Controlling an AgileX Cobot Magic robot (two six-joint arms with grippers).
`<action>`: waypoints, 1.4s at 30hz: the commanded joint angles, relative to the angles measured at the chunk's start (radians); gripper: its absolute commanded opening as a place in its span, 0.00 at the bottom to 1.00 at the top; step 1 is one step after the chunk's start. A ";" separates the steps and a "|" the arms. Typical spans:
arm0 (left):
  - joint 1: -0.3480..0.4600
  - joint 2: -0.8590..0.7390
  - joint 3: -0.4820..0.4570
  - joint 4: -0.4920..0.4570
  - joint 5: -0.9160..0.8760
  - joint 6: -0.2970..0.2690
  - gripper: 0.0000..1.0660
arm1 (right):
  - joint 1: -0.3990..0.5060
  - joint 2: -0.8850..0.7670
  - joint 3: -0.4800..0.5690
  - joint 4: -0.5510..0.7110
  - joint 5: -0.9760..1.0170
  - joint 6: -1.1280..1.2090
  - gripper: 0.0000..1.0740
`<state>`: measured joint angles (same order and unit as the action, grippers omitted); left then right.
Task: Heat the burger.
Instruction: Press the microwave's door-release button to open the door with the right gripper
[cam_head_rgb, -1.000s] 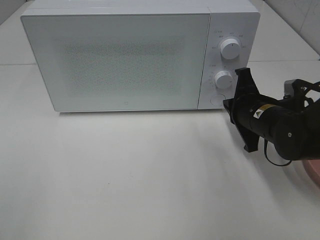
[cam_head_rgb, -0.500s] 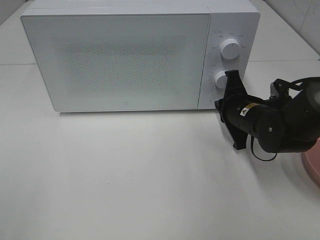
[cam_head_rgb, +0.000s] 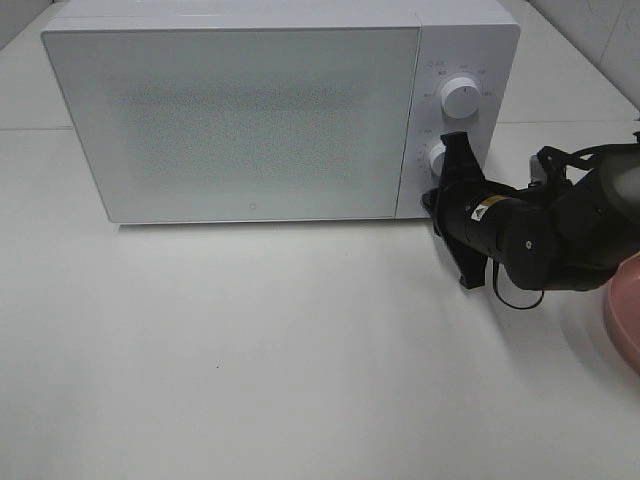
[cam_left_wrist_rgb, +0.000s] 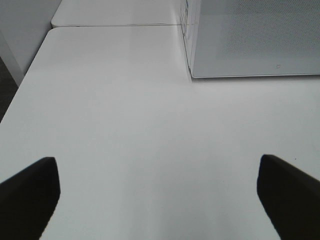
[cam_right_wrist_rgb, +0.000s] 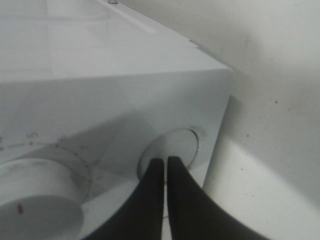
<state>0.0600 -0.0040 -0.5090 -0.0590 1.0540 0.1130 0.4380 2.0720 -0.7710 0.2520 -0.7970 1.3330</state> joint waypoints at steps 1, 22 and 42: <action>-0.006 -0.018 0.003 -0.004 -0.008 0.001 0.98 | -0.011 -0.001 -0.016 0.000 -0.023 -0.015 0.00; -0.006 -0.018 0.003 -0.004 -0.008 0.001 0.98 | -0.027 0.016 -0.016 -0.014 -0.088 -0.013 0.00; -0.006 -0.018 0.003 -0.004 -0.008 0.001 0.98 | -0.038 0.023 -0.086 -0.013 -0.138 -0.026 0.00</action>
<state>0.0600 -0.0040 -0.5090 -0.0590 1.0540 0.1130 0.4180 2.1060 -0.8030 0.2290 -0.8040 1.3260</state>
